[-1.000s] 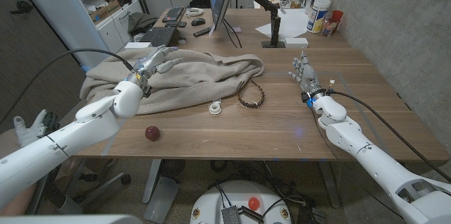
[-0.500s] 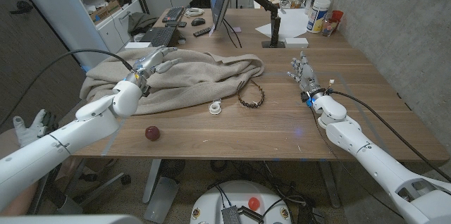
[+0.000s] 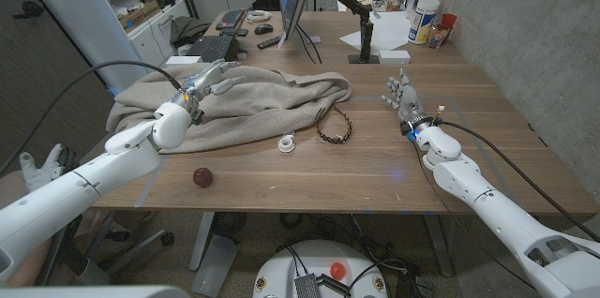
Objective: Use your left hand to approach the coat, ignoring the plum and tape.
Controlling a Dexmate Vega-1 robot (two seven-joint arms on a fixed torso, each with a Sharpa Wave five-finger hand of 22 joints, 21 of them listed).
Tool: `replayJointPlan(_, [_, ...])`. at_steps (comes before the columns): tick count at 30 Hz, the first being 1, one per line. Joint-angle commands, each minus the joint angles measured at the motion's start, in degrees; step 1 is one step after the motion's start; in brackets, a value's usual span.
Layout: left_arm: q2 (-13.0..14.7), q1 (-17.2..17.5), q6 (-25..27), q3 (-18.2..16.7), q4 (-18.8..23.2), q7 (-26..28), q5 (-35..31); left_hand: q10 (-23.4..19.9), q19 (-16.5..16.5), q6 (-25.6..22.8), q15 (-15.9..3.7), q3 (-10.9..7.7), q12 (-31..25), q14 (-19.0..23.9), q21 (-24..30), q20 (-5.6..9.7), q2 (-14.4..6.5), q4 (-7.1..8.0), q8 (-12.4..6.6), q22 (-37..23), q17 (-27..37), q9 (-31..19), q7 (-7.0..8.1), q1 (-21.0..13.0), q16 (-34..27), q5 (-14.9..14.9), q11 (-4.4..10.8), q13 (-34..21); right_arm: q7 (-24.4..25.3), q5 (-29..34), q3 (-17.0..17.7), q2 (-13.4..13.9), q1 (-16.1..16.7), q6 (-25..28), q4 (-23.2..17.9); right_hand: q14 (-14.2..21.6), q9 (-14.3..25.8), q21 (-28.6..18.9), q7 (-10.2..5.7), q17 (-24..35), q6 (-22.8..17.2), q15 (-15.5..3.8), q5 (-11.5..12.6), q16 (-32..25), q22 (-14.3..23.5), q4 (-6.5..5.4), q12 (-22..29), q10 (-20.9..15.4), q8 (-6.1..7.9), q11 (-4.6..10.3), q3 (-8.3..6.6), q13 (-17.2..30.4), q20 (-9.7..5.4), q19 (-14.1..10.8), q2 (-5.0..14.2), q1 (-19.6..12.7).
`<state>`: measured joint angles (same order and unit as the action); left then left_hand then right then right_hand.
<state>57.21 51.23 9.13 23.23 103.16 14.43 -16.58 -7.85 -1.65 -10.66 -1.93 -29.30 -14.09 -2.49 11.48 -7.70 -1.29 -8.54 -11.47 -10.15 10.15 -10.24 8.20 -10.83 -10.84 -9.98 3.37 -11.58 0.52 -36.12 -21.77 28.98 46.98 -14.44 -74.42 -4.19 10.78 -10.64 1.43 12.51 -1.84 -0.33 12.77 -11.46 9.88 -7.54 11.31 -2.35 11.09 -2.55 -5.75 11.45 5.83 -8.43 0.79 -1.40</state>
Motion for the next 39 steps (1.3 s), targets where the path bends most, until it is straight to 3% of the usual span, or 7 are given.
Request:
replayJointPlan(1, [-0.5,-3.2,-3.0,0.8,-3.6,-1.4,-0.3,-0.4,-0.1,-0.6,0.05,-0.17,-0.3,-0.1,0.0,0.18,0.1,-0.15,-0.10,0.0,0.1,-0.2,-0.24,-0.7,0.0,-0.2,-0.09,-0.1,-0.3,-0.6,0.1,-0.5,-0.7,0.3,0.8,-0.1,0.1,-0.4,-0.49,0.1,-0.4,-0.19,0.3,-0.3,0.0,-0.14,0.6,-0.1,0.37,0.13,0.14,0.2,0.14,0.1,0.53,-0.4])
replayJointPlan(8, [-1.7,-6.3,-5.6,3.1,-7.3,-2.3,-2.2,-0.8,-0.2,-1.0,-0.14,-0.15,-0.5,0.0,0.0,0.25,0.2,-0.15,-0.14,0.0,0.1,-0.2,-0.34,-0.7,0.0,-0.2,0.01,-0.2,-0.1,-0.1,-0.1,-0.8,-1.2,-0.1,1.5,0.0,0.1,-0.4,-0.54,0.1,-0.5,-0.21,0.3,-0.4,0.0,-0.09,0.6,-0.2,0.41,0.13,0.15,0.2,0.19,0.1,0.59,-0.5])
replayJointPlan(21, [-2.5,-7.9,-8.8,4.5,-10.0,-1.4,-4.4,-1.4,-0.6,-1.6,-0.52,-0.19,-0.6,0.4,0.0,0.47,0.2,-0.22,-0.20,0.0,0.1,-0.2,-0.29,-0.9,-0.1,-0.3,0.21,-0.1,0.4,0.2,-0.2,-0.9,-1.5,0.0,1.8,0.0,0.1,-0.4,-0.56,0.0,-0.6,-0.28,0.3,-0.4,0.0,-0.01,0.6,-0.2,0.44,0.09,0.20,0.2,0.22,0.1,0.63,-0.6])
replayJointPlan(31, [-2.4,-7.7,-8.6,5.4,-10.6,0.7,-8.0,-1.6,-0.8,-2.0,-0.69,-0.20,-0.5,0.3,0.1,0.65,0.3,-0.27,-0.24,0.0,0.1,-0.2,-0.20,-1.0,0.0,-0.4,0.24,-0.1,0.7,0.3,-0.2,-1.0,-1.5,0.2,1.9,0.0,0.1,-0.4,-0.51,0.0,-0.7,-0.28,0.3,-0.4,0.0,0.03,0.6,-0.1,0.44,0.10,0.24,0.2,0.26,0.1,0.67,-0.7])
replayJointPlan(39, [-2.5,-7.1,-10.3,4.5,-11.4,1.4,-6.3,-1.4,-0.8,-2.2,-0.64,-0.19,-0.4,0.3,0.0,0.77,0.4,-0.29,-0.20,0.0,0.1,-0.2,-0.27,-1.1,0.0,-0.4,0.15,-0.1,0.8,0.4,-0.3,-0.9,-1.6,0.4,1.9,0.0,0.1,-0.4,-0.55,-0.1,-0.6,-0.25,0.3,-0.4,0.0,0.05,0.6,-0.2,0.41,0.14,0.27,0.2,0.26,0.1,0.69,-0.7])
